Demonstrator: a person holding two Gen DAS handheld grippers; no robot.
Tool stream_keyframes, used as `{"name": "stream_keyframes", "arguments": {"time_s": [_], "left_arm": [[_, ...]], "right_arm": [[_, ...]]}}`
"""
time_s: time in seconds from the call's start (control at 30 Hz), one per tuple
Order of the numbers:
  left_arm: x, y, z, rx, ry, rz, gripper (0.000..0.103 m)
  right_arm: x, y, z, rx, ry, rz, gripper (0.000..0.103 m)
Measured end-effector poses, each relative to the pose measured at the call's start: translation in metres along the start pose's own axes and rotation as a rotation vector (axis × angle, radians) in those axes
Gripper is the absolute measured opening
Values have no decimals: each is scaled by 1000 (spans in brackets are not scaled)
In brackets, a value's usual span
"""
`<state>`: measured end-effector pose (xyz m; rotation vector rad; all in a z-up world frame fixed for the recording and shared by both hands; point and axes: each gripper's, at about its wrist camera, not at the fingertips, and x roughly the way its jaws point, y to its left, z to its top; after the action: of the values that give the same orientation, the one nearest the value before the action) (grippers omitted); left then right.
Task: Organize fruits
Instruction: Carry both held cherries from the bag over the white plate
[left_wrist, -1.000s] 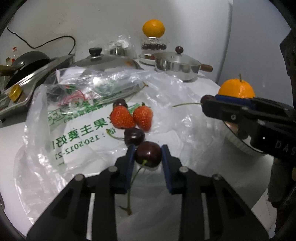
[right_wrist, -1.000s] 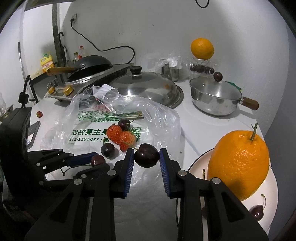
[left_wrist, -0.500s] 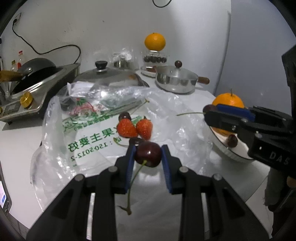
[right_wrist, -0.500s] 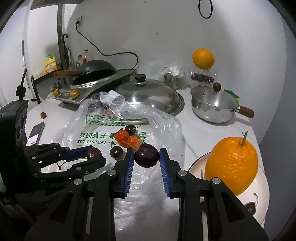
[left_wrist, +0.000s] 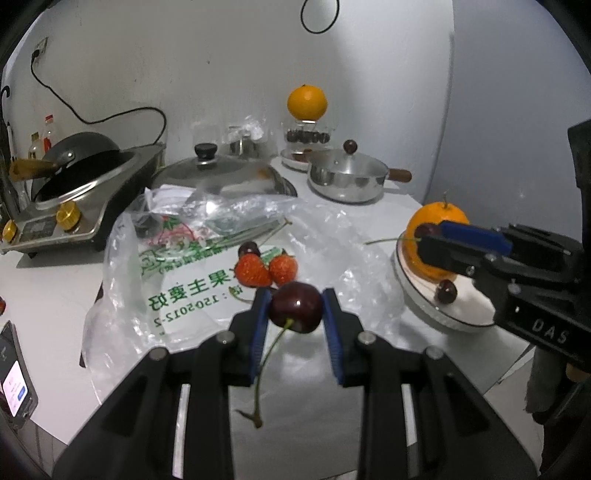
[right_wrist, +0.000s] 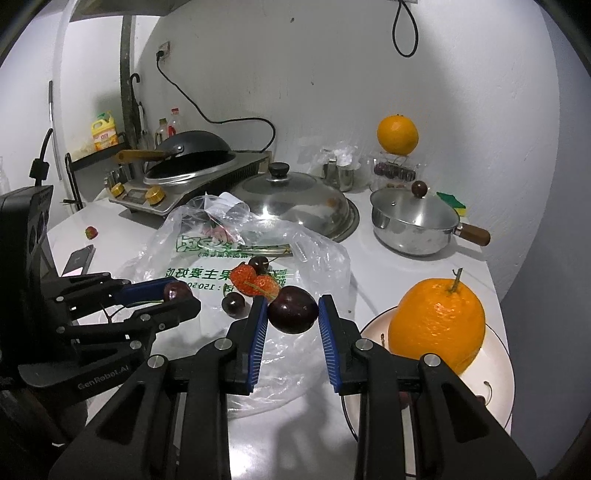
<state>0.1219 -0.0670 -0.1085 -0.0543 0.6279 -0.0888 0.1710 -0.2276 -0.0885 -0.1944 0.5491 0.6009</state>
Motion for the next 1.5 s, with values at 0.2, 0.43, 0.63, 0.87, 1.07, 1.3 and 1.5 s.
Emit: {"name": "stream_keyframes", "arguments": {"time_s": [0.2,0.43,0.63,0.87,1.07,1.3,1.5], "left_arm": [[-10,-4,1,1,-18,4,29],[-23,-8,2,3,-42,4,29],[-33,-13,3,7,-59,-1,29],[-40,-27,9,22,-84,-22,29],[-38,-45,13,44,-88,-45,29],[-27,-66,16,63,-78,-64,29],[-13,-86,15,81,-53,-92,29]], "right_arm": [[-12,2,0,-12,-17,-7,30],[-23,4,-1,-15,-33,-15,30],[-29,4,-2,-15,-39,-22,30],[-42,-2,-2,-15,-55,-40,30],[-54,-19,-7,3,-61,-72,30],[-64,-41,-14,32,-70,-98,30],[-66,-63,-23,57,-63,-115,30]]}}
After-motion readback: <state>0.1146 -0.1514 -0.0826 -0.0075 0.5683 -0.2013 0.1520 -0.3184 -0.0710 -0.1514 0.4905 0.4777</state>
